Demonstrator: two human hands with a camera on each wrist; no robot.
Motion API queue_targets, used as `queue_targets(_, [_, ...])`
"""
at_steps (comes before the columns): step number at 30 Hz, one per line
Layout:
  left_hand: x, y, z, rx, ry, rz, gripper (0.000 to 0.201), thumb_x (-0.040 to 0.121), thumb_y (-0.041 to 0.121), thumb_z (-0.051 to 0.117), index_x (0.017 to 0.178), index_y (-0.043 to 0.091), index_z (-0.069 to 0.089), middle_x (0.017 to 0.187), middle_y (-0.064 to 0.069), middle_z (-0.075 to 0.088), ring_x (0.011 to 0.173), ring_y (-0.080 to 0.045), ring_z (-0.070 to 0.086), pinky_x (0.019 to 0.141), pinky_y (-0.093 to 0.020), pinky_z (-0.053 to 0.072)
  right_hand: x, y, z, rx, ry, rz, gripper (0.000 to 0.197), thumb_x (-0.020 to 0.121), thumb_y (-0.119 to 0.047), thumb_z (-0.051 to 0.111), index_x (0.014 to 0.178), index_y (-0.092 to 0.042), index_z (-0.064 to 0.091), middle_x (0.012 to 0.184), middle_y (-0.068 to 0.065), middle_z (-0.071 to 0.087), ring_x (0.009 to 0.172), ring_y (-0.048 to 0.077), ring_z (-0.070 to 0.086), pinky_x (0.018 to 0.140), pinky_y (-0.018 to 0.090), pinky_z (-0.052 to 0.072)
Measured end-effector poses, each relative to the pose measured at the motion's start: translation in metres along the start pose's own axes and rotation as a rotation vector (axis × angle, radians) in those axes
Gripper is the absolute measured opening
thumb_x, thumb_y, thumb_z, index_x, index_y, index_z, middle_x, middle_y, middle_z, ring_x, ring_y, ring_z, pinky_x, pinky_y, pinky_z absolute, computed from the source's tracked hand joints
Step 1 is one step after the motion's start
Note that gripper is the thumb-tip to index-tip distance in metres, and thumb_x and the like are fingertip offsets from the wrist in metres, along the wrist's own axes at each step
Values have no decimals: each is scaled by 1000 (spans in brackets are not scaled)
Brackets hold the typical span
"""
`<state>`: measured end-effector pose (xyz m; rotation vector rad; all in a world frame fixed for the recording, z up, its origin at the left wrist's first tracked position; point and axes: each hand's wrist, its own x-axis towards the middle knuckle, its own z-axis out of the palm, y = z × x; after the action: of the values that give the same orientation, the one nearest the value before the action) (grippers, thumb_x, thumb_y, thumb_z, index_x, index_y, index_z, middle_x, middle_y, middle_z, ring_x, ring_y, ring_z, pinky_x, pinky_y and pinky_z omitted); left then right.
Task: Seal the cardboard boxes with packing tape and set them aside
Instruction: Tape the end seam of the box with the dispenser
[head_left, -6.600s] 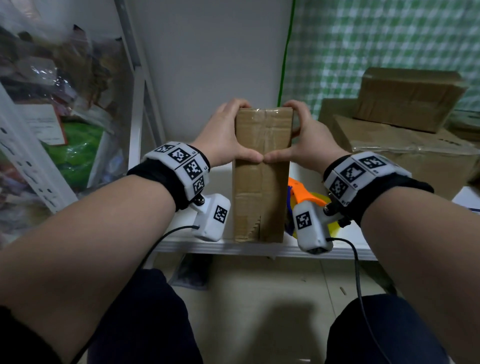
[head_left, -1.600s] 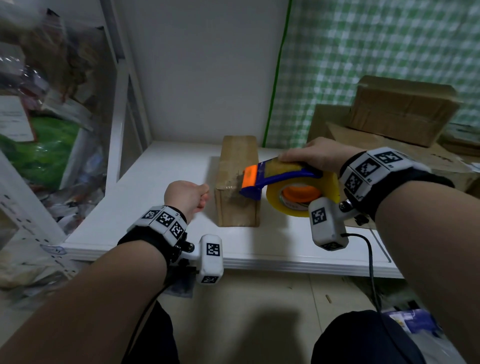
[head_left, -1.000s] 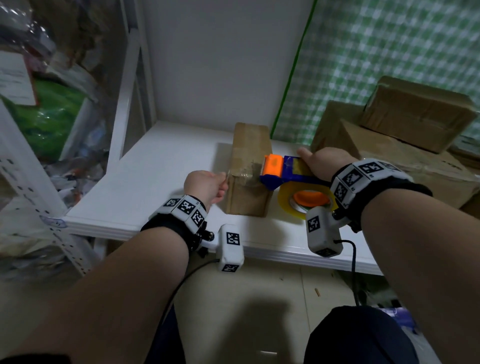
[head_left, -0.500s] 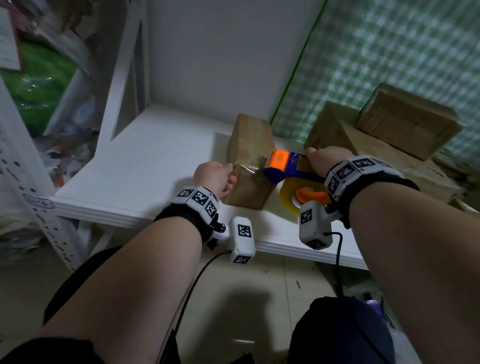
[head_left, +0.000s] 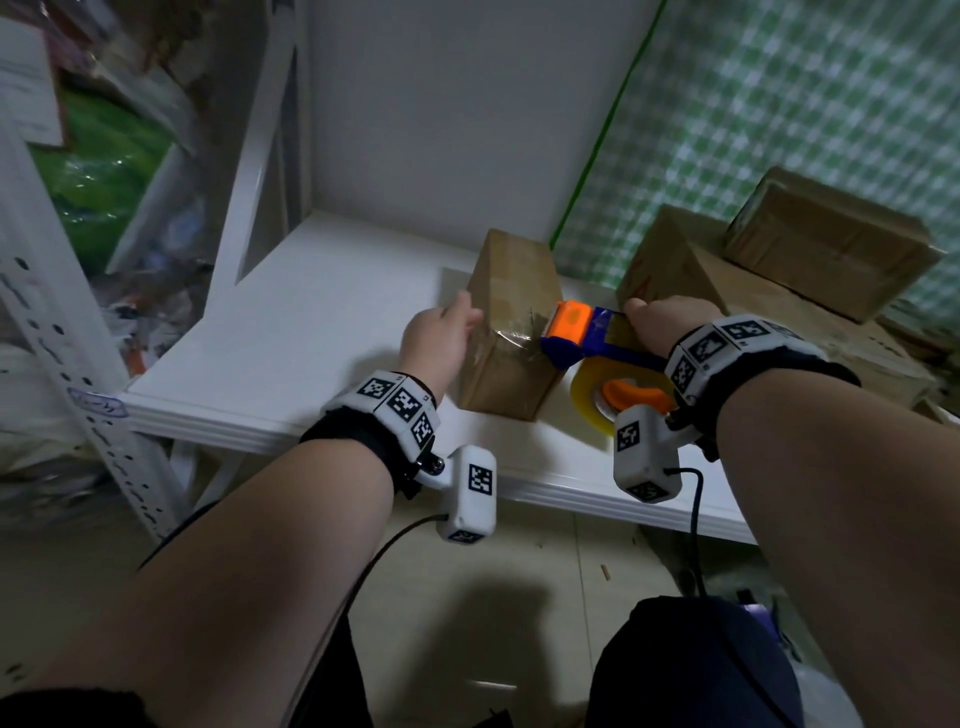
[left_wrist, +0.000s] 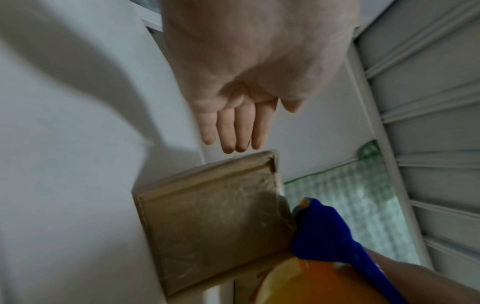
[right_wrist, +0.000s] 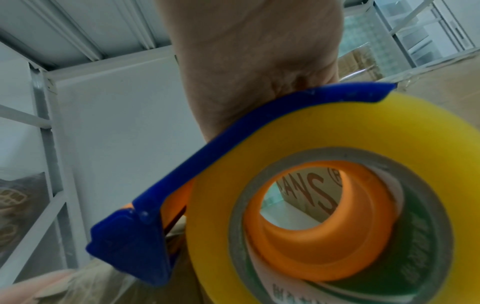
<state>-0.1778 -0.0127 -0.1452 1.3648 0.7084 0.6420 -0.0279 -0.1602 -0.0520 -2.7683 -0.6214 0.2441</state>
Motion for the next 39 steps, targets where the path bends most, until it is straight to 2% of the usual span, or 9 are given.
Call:
queue_targets(4, [-13, 2, 9, -7, -220, -70, 78, 89, 68, 27, 142, 13, 40, 133, 4, 50, 114, -9, 47, 96, -21, 33, -1, -2, -1, -57, 26, 17, 35, 101, -38, 33, 90, -7, 44, 92, 2, 47, 57, 10, 33, 42, 12, 38])
queue_targets(7, [-12, -5, 11, 9, -286, -100, 81, 86, 73, 21, 147, 21, 31, 146, 7, 39, 135, -9, 35, 112, -26, 22, -4, -11, -1, -229, 72, 52, 48, 101, -38, 28, 70, -6, 46, 69, 9, 46, 58, 21, 41, 55, 30, 34])
queue_targets(13, [-14, -2, 2, 279, -415, -233, 91, 81, 80, 25, 150, 20, 25, 153, 0, 30, 140, -19, 27, 113, -39, 19, -5, -14, -3, -283, 56, 52, 46, 102, -39, 26, 96, -2, 53, 89, 14, 52, 78, 26, 48, 71, 31, 37])
queue_targets(16, [-14, 5, -1, 549, -329, -21, 80, 76, 55, 69, 141, 18, 39, 149, -6, 37, 134, -22, 38, 110, -36, 30, -8, -13, -4, -269, 32, 54, 50, 103, -38, 24, 111, 0, 56, 108, 18, 58, 97, 30, 56, 81, 32, 42])
queue_targets(18, [-11, 9, 3, 799, -241, 224, 94, 74, 30, 79, 149, 20, 24, 158, -5, 17, 144, -22, 18, 114, -33, 20, -8, -12, -4, -256, 24, 61, 52, 103, -39, 24, 117, 1, 56, 119, 19, 59, 105, 30, 56, 81, 31, 41])
queue_targets(22, [3, 10, 11, 1122, -224, 467, 79, 79, 15, 72, 146, 29, 32, 155, 4, 26, 147, -25, 3, 116, -50, 16, -9, -14, -3, -213, -13, 74, 54, 103, -41, 23, 119, -1, 56, 123, 16, 59, 102, 28, 56, 77, 30, 38])
queue_targets(30, [34, 23, -11, 1372, -156, 561, 55, 88, 2, 38, 133, 32, 49, 146, 0, 43, 142, -29, 23, 114, -44, 21, -26, -30, -1, -83, -269, -152, 67, 96, -62, 30, 141, -14, 42, 138, 17, 47, 125, 31, 47, 101, 35, 34])
queue_targets(35, [41, 38, -26, 1436, -191, 512, 49, 85, 4, 47, 130, 20, 52, 124, -16, 58, 117, -34, 52, 90, -36, 42, -16, -33, 9, 278, -389, -148, 71, 64, -74, 66, 103, -15, 66, 98, 5, 70, 86, 21, 68, 85, 33, 53])
queue_targets(39, [36, 36, -20, 1505, -263, 486, 75, 72, 13, 64, 141, 24, 34, 119, -8, 59, 104, -32, 58, 80, -33, 45, -10, -20, 3, 505, -675, -93, 33, 83, -45, 67, 87, -12, 67, 68, 5, 72, 54, 16, 68, 51, 23, 54])
